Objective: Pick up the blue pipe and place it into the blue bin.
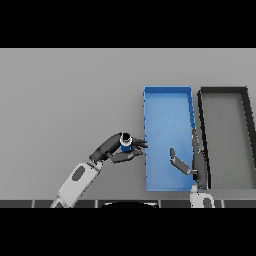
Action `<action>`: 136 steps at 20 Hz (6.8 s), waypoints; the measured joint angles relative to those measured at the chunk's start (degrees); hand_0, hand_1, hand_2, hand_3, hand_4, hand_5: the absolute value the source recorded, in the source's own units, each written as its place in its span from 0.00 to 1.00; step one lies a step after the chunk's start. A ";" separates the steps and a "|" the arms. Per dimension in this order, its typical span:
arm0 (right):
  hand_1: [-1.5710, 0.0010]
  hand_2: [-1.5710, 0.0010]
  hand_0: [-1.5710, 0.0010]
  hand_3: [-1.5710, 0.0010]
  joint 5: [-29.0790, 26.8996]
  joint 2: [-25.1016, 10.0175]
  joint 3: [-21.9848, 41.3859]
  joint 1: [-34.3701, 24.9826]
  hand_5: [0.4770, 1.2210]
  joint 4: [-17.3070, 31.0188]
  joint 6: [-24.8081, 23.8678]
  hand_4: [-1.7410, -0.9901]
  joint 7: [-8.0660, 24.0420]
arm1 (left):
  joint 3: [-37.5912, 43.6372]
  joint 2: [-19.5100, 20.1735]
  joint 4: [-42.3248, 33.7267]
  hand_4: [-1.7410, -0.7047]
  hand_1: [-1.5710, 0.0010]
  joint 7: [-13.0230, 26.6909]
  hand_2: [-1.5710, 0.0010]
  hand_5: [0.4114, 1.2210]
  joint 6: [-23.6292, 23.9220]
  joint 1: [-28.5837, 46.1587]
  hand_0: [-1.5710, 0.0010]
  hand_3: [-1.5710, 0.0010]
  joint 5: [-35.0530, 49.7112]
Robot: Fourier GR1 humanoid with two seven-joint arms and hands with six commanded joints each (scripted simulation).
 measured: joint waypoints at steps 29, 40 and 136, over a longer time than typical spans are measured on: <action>0.98 0.95 0.98 1.00 -29.77 -7.64 14.04 -41.55 0.06 -8.14 27.00 0.74 33.56 | 4.33 -3.75 0.65 0.26 0.00 1.75 0.00 1.00 -7.21 1.03 0.00 0.00 -3.40; 0.23 0.22 0.23 0.35 -29.68 -2.70 15.91 -47.76 0.23 -0.20 28.88 0.21 31.91 | 6.00 -4.89 0.37 0.06 0.00 4.20 0.00 1.00 -8.25 1.05 0.00 0.03 -5.91; 0.99 0.99 0.99 1.00 -64.20 -52.47 50.85 -54.61 0.25 18.01 -17.39 0.96 40.77 | 8.15 -4.67 -2.89 0.82 1.00 10.14 1.00 0.02 -12.84 5.55 1.00 1.00 -11.81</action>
